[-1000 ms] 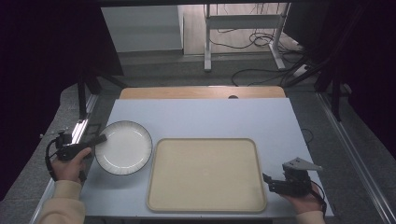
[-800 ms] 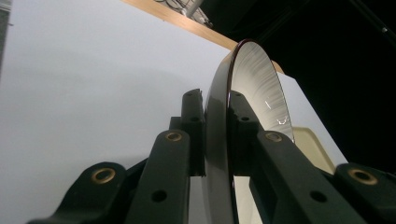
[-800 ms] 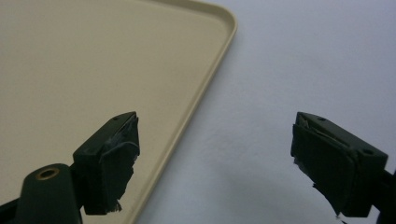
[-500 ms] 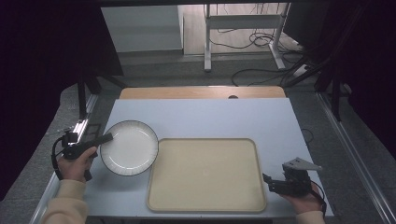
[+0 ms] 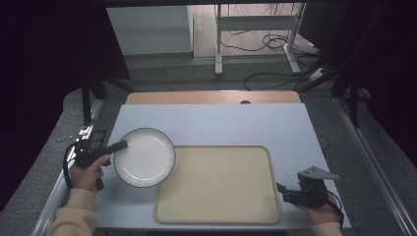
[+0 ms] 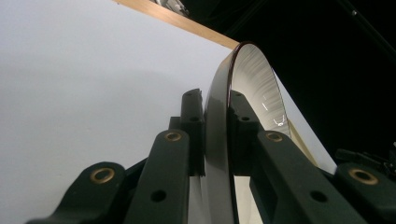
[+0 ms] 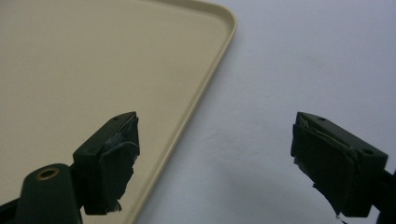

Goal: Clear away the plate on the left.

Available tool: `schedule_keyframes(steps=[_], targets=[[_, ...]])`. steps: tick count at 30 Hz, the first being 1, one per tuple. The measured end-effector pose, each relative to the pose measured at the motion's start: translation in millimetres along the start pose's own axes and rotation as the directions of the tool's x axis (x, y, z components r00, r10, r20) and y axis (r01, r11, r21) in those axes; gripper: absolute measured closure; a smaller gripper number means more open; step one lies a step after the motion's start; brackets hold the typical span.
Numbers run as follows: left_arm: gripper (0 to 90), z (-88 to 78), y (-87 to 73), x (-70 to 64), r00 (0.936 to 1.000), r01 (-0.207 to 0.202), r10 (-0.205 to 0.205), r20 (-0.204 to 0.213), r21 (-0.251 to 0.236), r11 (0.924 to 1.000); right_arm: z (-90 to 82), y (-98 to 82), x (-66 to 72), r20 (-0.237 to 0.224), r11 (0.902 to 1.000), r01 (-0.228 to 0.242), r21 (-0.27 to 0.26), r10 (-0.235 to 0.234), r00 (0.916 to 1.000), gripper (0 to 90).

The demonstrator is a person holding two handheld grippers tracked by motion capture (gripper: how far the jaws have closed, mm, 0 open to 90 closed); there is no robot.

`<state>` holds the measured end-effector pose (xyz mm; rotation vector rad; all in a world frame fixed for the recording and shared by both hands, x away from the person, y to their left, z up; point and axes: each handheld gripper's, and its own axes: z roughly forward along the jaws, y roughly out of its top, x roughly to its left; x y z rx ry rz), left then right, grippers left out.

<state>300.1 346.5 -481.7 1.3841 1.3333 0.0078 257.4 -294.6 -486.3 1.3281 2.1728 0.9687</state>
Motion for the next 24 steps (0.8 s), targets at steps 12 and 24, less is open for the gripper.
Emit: schedule_keyframes(steps=[12,24], targets=[[80.2,15.4,-3.1,-16.8,0.9964,0.0,-0.001,0.084,0.02,0.9998,-0.3,0.0,-0.1,0.002,1.0,-0.002,0.0,0.002,1.0,15.7],[79.9,36.7,-8.4,-36.7,0.9942,-0.043,0.036,0.101,0.069,0.9967,-1.1,-0.1,-0.6,0.005,1.0,-0.003,-0.002,0.003,1.0,15.8]])
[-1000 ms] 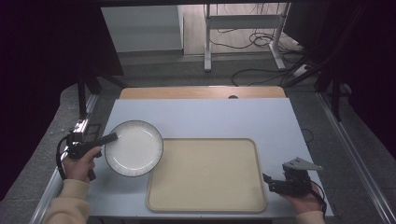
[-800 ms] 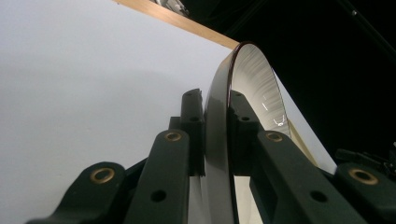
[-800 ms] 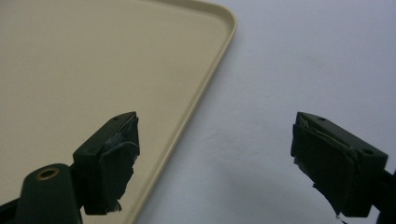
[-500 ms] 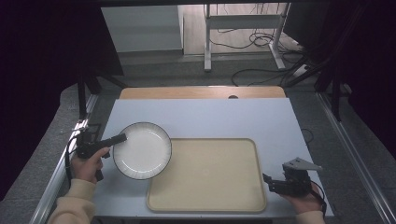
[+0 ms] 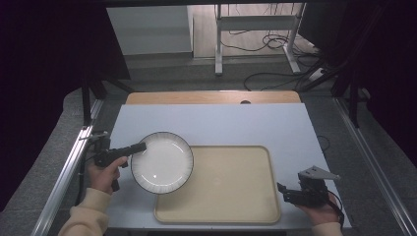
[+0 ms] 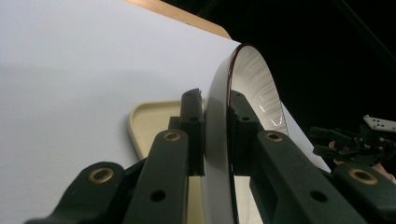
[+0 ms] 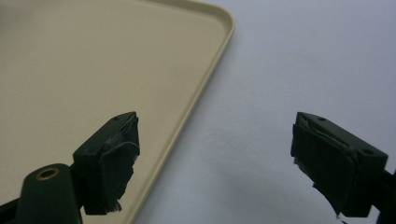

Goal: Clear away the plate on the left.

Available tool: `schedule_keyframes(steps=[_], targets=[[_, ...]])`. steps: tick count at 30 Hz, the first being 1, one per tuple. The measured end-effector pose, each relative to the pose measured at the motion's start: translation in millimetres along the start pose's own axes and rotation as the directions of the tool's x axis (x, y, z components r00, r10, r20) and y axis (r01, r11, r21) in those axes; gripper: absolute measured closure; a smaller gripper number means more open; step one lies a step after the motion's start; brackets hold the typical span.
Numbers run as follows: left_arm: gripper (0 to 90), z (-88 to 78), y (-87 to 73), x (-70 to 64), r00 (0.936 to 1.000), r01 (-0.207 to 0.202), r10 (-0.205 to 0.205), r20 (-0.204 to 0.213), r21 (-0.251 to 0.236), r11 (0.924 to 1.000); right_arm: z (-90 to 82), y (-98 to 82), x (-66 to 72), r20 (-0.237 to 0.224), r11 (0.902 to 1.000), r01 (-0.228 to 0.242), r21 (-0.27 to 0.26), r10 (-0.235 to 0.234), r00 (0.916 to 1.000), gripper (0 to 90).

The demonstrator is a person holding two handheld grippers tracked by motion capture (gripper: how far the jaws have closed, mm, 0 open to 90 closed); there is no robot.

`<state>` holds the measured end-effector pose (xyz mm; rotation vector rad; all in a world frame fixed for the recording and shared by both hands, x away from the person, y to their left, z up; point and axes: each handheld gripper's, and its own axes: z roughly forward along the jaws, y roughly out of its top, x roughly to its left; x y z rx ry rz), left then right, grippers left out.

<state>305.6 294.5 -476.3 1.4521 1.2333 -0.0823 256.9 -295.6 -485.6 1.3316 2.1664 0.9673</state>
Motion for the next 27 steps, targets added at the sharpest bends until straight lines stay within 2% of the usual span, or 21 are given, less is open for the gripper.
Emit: schedule_keyframes(steps=[7,9,17,22,27], targets=[[80.0,23.4,-0.9,-14.1,0.9992,-0.025,0.024,0.032,0.038,0.999,0.7,0.3,0.5,-0.002,1.0,0.002,0.001,-0.002,1.0,15.7],[80.2,34.3,-3.0,-17.1,0.998,-0.006,0.003,0.063,0.049,0.9988,0.7,0.2,0.4,-0.001,1.0,0.003,0.002,-0.003,1.0,15.7],[80.0,58.8,-7.1,-30.6,0.9963,-0.03,0.022,0.083,0.094,0.9951,0.5,0.0,-0.1,0.0,1.0,0.003,0.002,-0.003,1.0,15.8],[79.8,67.8,-9.4,-36.9,0.9955,-0.043,0.033,0.088,0.113,0.9926,0.4,0.0,0.0,0.0,1.0,0.004,0.002,-0.004,1.0,15.8],[79.9,75.2,-12.6,-38.3,0.9941,-0.027,0.013,0.107,0.125,0.9918,0.3,-0.2,-0.1,0.002,1.0,0.003,0.002,-0.003,1.0,15.8]])
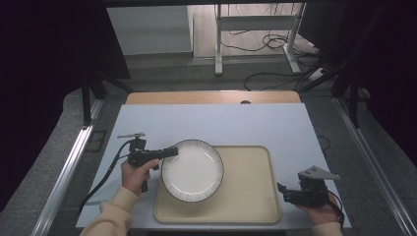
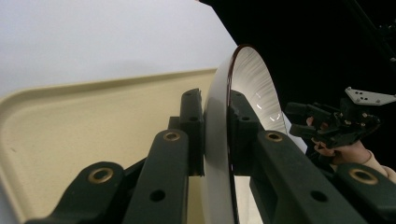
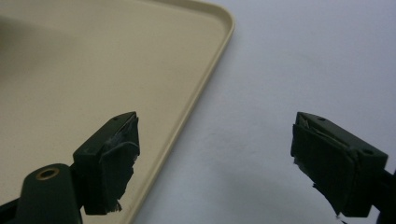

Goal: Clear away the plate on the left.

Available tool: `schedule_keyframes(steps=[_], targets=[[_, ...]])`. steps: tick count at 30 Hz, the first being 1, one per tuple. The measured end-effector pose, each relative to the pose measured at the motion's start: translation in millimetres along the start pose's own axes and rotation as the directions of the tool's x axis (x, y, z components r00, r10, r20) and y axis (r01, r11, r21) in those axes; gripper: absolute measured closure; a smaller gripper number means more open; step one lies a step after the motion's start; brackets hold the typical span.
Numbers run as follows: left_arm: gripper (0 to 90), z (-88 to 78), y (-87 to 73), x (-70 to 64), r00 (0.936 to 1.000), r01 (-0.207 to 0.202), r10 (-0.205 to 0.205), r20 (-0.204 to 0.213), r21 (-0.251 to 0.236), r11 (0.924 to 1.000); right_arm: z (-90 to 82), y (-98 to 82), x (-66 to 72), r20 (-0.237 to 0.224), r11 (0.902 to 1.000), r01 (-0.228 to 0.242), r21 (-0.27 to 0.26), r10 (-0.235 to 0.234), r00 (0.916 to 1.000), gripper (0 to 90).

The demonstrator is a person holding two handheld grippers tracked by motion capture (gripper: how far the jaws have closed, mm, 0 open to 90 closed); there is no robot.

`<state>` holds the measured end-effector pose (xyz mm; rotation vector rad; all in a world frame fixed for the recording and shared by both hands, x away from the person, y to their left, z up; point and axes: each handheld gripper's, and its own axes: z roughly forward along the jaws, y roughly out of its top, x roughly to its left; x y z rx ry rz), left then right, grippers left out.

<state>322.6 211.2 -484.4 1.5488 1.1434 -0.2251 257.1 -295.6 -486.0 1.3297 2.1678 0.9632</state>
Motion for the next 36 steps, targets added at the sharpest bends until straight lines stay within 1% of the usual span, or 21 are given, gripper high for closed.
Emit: schedule_keyframes(steps=[5,7,13,14,15,17,18,23,24,29,30,33,36], targets=[[79.8,7.1,-0.9,-3.4,0.9999,-0.013,0.013,0.004,0.009,0.9999,0.5,0.2,0.4,-0.001,1.0,0.002,0.002,-0.002,1.0,15.8],[79.9,11.8,-1.8,-5.0,0.9998,-0.015,0.015,0.013,0.018,0.9997,0.1,0.0,0.6,0.001,1.0,0.002,0.001,-0.002,1.0,15.8],[79.8,26.1,-3.3,-9.1,0.9995,-0.024,0.023,0.02,0.052,0.9983,0.2,-0.1,0.8,0.0,1.0,0.003,0.002,-0.003,1.0,15.8],[79.8,32.6,-3.8,-9.8,0.9995,-0.023,0.022,0.025,0.064,0.9977,0.3,-0.1,0.9,0.0,1.0,0.004,0.003,-0.004,1.0,15.9],[79.8,32.6,-3.8,-9.8,0.9995,-0.023,0.022,0.025,0.064,0.9977,0.3,-0.1,0.9,0.0,1.0,0.004,0.003,-0.004,1.0,15.9],[79.8,39.2,-4.6,-10.5,0.9994,-0.017,0.015,0.03,0.074,0.9971,0.5,-0.1,1.0,0.0,1.0,0.004,0.003,-0.004,1.0,15.8],[79.8,43.1,-4.9,-10.3,0.9992,-0.021,0.018,0.035,0.084,0.9963,0.5,-0.1,0.8,-0.002,1.0,0.004,0.004,-0.004,1.0,15.9],[79.7,58.9,-7.5,-10.1,0.9993,-0.008,0.004,0.037,0.105,0.9944,0.6,-0.6,0.3,-0.001,1.0,0.004,0.008,-0.004,1.0,15.9],[79.7,58.9,-7.5,-10.1,0.9993,-0.008,0.004,0.037,0.105,0.9944,0.6,-0.6,0.3,-0.001,1.0,0.004,0.008,-0.004,1.0,15.9],[79.7,70.1,-9.3,-11.1,0.9991,-0.015,0.009,0.041,0.128,0.9916,0.7,-0.7,-0.1,-0.001,0.9999,0.005,0.01,-0.005,1.0,15.9],[79.7,73.7,-10.6,-10.3,0.9992,-0.013,0.008,0.038,0.132,0.9912,0.8,-0.7,0.0,-0.003,0.9999,0.005,0.012,-0.005,1.0,15.8],[79.6,75.8,-11.8,-8.3,0.9996,-0.011,0.007,0.027,0.139,0.9902,1.0,-0.9,0.1,-0.004,0.9999,0.006,0.014,-0.006,1.0,15.8],[79.4,78.3,-13.4,-6.2,0.9999,-0.016,0.016,0.001,0.151,0.9884,1.0,-1.0,-0.1,-0.004,0.9999,0.006,0.016,-0.005,1.0,15.8]])
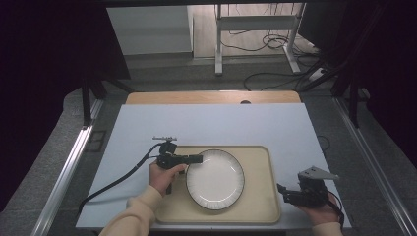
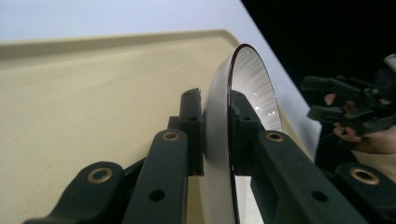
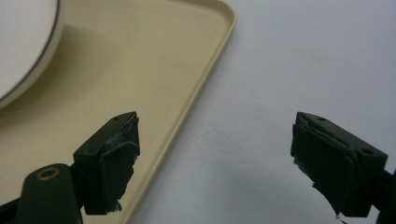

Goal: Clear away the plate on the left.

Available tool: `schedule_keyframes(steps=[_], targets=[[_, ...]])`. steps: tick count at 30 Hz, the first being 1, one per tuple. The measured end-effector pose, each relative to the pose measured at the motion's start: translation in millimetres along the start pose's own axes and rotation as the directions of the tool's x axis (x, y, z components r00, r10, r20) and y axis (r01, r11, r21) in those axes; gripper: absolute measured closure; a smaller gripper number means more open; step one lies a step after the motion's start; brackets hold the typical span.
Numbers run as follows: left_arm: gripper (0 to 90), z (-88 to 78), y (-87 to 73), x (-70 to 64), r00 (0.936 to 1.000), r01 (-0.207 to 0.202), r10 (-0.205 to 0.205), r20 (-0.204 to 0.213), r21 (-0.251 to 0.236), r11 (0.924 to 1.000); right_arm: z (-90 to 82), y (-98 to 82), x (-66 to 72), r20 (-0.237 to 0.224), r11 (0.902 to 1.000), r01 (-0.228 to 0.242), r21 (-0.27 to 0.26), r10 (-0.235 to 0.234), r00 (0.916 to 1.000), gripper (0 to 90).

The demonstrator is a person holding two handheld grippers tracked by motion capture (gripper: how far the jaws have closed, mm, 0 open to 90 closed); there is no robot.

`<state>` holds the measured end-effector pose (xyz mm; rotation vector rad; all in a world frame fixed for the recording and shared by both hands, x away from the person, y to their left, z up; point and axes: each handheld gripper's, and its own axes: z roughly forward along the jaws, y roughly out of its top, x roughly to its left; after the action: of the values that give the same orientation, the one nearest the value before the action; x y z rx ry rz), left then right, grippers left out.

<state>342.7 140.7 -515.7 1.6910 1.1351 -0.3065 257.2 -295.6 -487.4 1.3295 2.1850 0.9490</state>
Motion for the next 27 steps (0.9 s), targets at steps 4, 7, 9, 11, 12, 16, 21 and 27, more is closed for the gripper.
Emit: schedule_keyframes(steps=[4,7,9,11,12,16,21,27], targets=[[79.8,2.2,-0.6,2.5,1.0,0.005,-0.005,-0.006,-0.003,1.0,0.2,-0.1,-0.3,0.001,1.0,0.0,0.001,0.0,1.0,15.9],[81.1,4.7,-1.6,5.1,0.9989,-0.016,0.016,-0.045,0.007,0.9998,0.5,-0.3,0.1,0.0,1.0,0.003,0.002,-0.003,1.0,15.8],[82.5,6.4,-2.9,7.1,0.9949,-0.036,0.04,-0.093,0.035,0.9987,0.6,-0.2,0.4,0.001,1.0,0.003,0.003,-0.003,1.0,15.9],[82.9,8.1,-3.9,8.9,0.9914,-0.049,0.055,-0.119,0.052,0.9975,0.7,-0.2,0.5,0.001,1.0,0.004,0.004,-0.004,1.0,15.9],[83.0,9.2,-4.4,9.9,0.9901,-0.052,0.059,-0.128,0.055,0.9971,0.7,-0.1,0.5,0.001,1.0,0.004,0.004,-0.004,1.0,15.8],[80.8,13.6,-7.0,11.8,0.9849,-0.056,0.066,-0.16,0.068,0.9961,1.1,-0.4,0.1,0.0,1.0,0.005,0.007,-0.005,1.0,15.8],[78.3,16.1,-8.9,13.4,0.9794,-0.072,0.089,-0.181,0.095,0.9929,1.3,-0.4,0.2,-0.001,0.9999,0.006,0.008,-0.006,1.0,15.8],[77.7,16.9,-9.2,14.3,0.9785,-0.075,0.093,-0.184,0.102,0.9919,1.4,-0.3,0.2,-0.002,1.0,0.006,0.008,-0.006,1.0,15.8]])
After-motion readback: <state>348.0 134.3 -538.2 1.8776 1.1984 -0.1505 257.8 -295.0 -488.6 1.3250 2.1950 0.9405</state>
